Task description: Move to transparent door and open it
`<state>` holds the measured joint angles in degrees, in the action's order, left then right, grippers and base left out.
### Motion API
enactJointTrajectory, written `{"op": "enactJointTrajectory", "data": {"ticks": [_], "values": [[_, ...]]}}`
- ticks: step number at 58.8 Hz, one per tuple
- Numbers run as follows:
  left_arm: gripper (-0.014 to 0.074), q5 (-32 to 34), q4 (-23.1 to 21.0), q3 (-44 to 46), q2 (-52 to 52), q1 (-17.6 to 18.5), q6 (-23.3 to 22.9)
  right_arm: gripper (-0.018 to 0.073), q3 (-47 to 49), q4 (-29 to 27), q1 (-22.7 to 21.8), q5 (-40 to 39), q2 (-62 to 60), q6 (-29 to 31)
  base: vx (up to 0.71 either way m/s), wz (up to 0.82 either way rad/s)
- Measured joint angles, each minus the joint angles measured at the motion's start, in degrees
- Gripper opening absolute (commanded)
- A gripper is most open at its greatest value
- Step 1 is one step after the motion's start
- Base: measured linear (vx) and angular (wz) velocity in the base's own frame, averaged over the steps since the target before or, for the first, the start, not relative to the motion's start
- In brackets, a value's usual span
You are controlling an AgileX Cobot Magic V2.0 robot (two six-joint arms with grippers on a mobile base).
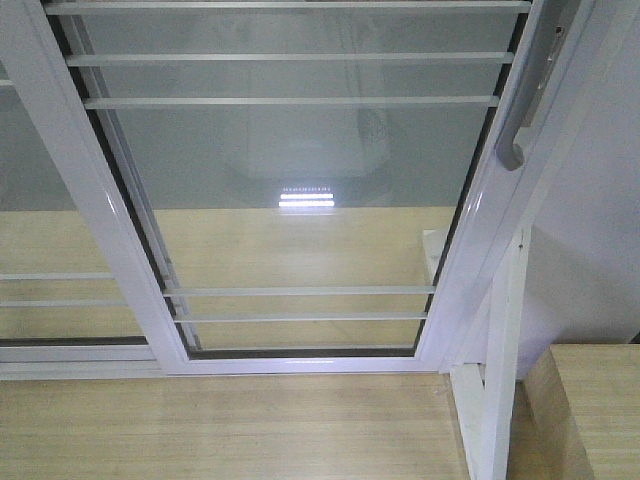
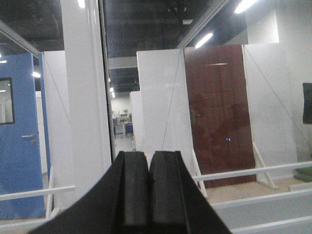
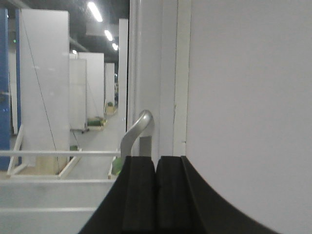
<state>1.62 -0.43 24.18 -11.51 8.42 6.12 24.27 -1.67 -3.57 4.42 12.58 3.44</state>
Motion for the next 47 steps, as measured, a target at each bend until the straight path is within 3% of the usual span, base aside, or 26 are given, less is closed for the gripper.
{"op": "enactJointTrajectory", "data": {"ticks": [13, 24, 33, 47], "values": [[-0.0006, -0.6, 0.0, 1.0, -17.7, 0.0, 0.6, -0.0004, 0.3, 0.4, 0.0, 0.5, 16.3, 0.0, 0.0, 0.0], [0.0002, -1.0, 0.0, 1.0, -25.9, 0.0, 0.7, 0.0047, 0.2, 0.4, 0.0, -0.7, 25.7, 0.0, 0.0, 0.0], [0.0054, -1.0, -0.1, 1.0, -28.4, 0.0, 0.7, 0.0171, 0.2, 0.4, 0.0, -3.1, 29.2, 0.0, 0.0, 0.0], [0.0219, -1.9, -0.1, 1.0, -28.5, 0.0, 0.5, 0.0388, 0.2, 0.4, 0.0, -3.2, 29.3, -0.2, 0.0, 0.0]]}}
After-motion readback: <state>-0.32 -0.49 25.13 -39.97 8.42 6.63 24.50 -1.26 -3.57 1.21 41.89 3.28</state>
